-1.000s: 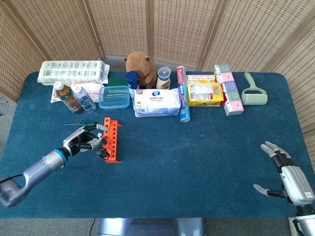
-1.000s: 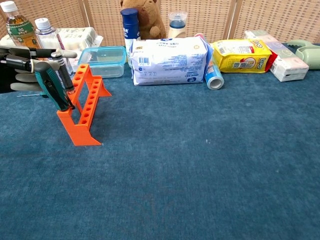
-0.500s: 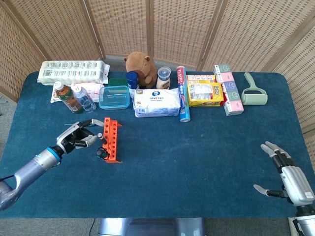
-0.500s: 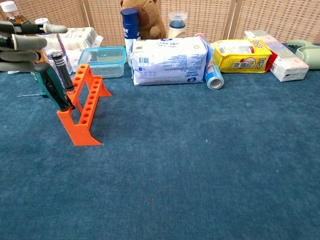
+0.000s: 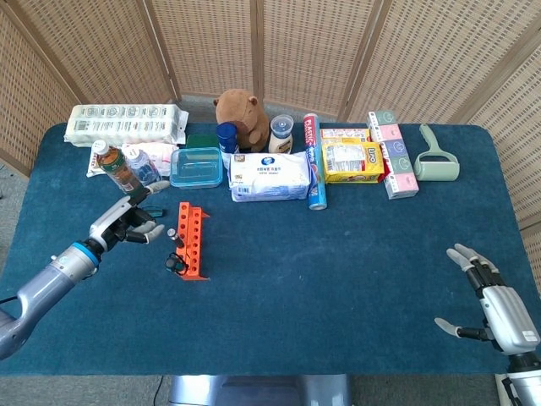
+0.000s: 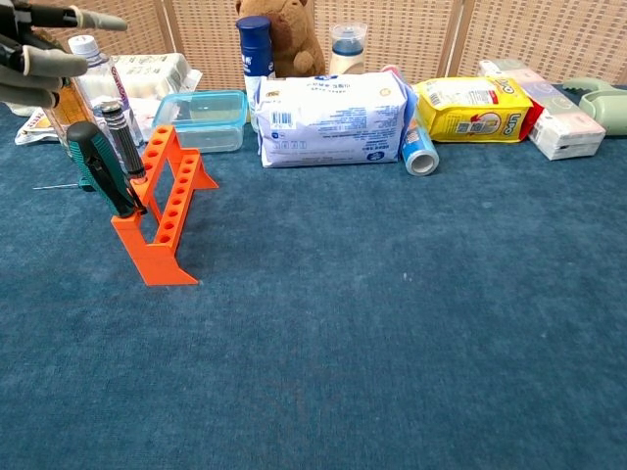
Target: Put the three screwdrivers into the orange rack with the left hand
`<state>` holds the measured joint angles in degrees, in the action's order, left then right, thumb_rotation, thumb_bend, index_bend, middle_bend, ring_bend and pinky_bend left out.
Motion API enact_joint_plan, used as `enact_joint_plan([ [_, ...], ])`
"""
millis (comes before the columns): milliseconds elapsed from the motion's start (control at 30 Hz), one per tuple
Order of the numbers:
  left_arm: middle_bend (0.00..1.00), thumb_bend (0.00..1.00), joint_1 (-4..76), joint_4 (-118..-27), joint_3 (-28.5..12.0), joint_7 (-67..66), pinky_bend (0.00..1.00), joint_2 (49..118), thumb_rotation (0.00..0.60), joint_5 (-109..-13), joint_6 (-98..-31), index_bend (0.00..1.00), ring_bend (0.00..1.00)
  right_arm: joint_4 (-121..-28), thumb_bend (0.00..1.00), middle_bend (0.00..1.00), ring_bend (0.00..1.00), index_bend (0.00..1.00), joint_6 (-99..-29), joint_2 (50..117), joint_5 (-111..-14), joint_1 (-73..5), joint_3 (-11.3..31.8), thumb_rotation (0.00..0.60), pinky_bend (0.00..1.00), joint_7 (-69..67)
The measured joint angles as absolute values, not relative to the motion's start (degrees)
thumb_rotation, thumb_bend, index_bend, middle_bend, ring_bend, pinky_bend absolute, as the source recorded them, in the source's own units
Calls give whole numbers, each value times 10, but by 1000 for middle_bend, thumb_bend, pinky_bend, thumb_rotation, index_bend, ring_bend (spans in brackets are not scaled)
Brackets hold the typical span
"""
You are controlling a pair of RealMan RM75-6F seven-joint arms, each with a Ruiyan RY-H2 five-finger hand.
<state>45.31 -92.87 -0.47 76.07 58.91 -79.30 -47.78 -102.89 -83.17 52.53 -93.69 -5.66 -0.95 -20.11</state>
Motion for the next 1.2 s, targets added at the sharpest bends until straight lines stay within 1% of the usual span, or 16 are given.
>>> enact_joint_plan([
  [67, 972, 196, 459, -936, -12, 712, 1000, 584, 600, -773, -465, 0, 1000, -1029, 19, 29, 0, 70, -829, 526, -936, -58, -9, 600, 0, -200],
  [133, 972, 121, 466, -942, -18, 656, 1000, 582, 600, -752, -455, 0, 1000, -1029, 19, 28, 0, 70, -829, 526, -935, -58, -9, 600, 0, -199],
  [233, 972, 66, 476, -953, -26, 563, 1000, 580, 600, -715, -443, 4, 1000, -1029, 20, 29, 0, 70, -829, 526, -934, -58, -9, 600, 0, -200],
  [300, 972, 45, 484, -961, -29, 506, 1000, 577, 600, -691, -432, 73, 1000, -1028, 19, 28, 0, 70, -829, 526, -933, -58, -9, 600, 0, -201],
  [367, 971, 15, 494, -973, -32, 443, 1000, 572, 600, -661, -416, 210, 1000, -1027, 19, 28, 0, 71, -828, 526, -932, -58, -8, 600, 0, -202],
  [467, 971, 0, 507, -992, -38, 370, 1000, 559, 600, -615, -394, 383, 1000, -1027, 19, 28, 0, 70, -827, 526, -931, -59, -8, 600, 0, -202],
  [567, 971, 0, 514, -1009, -41, 320, 1000, 545, 600, -583, -384, 473, 1000, -1027, 19, 29, 0, 70, -827, 527, -932, -59, -8, 600, 0, -201],
  [633, 972, 0, 516, -1018, -43, 293, 1000, 536, 599, -571, -383, 498, 1000, -1028, 19, 29, 0, 70, -826, 527, -933, -60, -8, 600, 0, -199],
  [700, 972, 0, 516, -1027, -46, 279, 1000, 530, 574, -556, -382, 507, 1000, -1028, 20, 29, 0, 70, -826, 528, -933, -60, -8, 600, 0, -197],
  [767, 972, 0, 516, -1035, -50, 270, 1000, 523, 476, -534, -382, 526, 1000, -1029, 20, 29, 0, 70, -827, 528, -934, -59, -9, 600, 0, -195],
  [833, 972, 0, 515, -1042, -56, 260, 1000, 519, 398, -512, -384, 557, 1000, -1030, 19, 28, 0, 70, -827, 528, -934, -59, -9, 600, 0, -194],
  [867, 972, 0, 515, -1044, -57, 254, 1000, 517, 369, -503, -384, 571, 1000, -1030, 19, 28, 0, 70, -827, 528, -935, -59, -9, 600, 0, -193],
  [967, 971, 0, 519, -1050, -59, 223, 1000, 515, 215, -473, -389, 629, 1000, -1031, 19, 28, 0, 70, -829, 528, -935, -59, -9, 600, 0, -194],
  [1000, 971, 0, 520, -1052, -59, 212, 1000, 515, 180, -463, -392, 640, 1000, -1031, 19, 28, 0, 70, -829, 528, -936, -58, -9, 600, 0, -194],
  [1067, 971, 0, 524, -1058, -58, 184, 1000, 517, 128, -439, -404, 656, 1000, -1031, 19, 28, 0, 70, -829, 528, -936, -58, -9, 600, 0, -196],
  [1200, 972, 0, 533, -1069, -56, 132, 1000, 527, 94, -391, -425, 669, 1000, -1031, 19, 28, 0, 70, -831, 527, -936, -58, -9, 600, 0, -199],
])
